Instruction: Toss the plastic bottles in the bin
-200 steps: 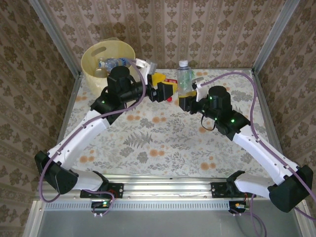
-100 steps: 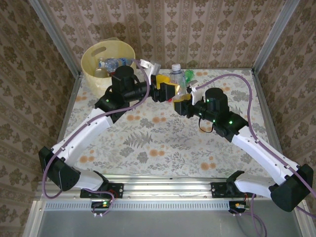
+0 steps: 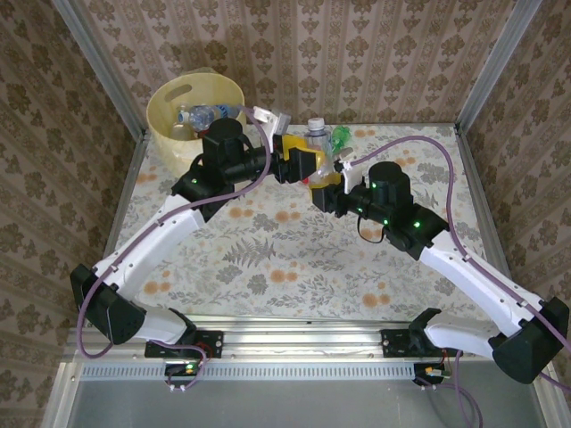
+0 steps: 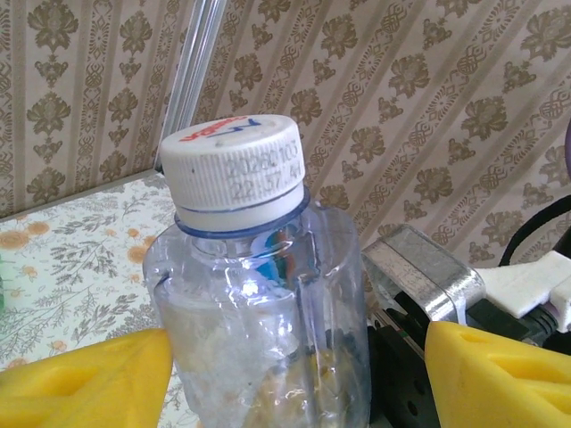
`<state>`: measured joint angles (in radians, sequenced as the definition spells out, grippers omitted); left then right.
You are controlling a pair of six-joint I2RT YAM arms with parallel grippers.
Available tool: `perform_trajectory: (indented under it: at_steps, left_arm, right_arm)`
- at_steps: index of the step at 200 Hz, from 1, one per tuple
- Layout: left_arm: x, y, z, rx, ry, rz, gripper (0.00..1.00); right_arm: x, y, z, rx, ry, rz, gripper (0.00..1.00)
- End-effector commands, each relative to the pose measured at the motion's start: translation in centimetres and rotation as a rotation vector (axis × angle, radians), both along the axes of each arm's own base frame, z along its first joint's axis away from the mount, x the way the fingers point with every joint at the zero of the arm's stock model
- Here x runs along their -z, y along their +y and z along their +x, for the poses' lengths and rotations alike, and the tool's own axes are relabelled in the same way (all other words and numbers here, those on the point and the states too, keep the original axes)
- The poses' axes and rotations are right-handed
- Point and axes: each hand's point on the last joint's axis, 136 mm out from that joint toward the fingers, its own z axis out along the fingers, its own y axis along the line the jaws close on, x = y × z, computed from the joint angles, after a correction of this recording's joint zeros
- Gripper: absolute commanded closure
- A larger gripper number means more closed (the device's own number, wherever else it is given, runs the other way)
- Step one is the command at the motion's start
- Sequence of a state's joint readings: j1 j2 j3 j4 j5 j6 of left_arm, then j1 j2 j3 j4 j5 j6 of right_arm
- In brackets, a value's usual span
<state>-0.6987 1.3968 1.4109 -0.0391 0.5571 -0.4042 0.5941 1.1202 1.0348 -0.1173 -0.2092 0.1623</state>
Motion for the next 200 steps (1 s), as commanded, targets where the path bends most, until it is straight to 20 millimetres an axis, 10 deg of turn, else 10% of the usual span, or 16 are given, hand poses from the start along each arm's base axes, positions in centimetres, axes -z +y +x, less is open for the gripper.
perform_trajectory:
  at_steps: [1,200]
  left_arm:
    - [-0.3,0.6,0.8,-0.04,0.001,0.008,0.26]
    - [1.1,1.4,2.9,-0.101,0.043,0.016,0.44]
  right_arm:
    - [-1.3,0.7,-1.4,-0.065,-0.052,0.001,0.57]
    - [-0.6,3.0,-3.4,-0.187,-0.009,0.009,0.59]
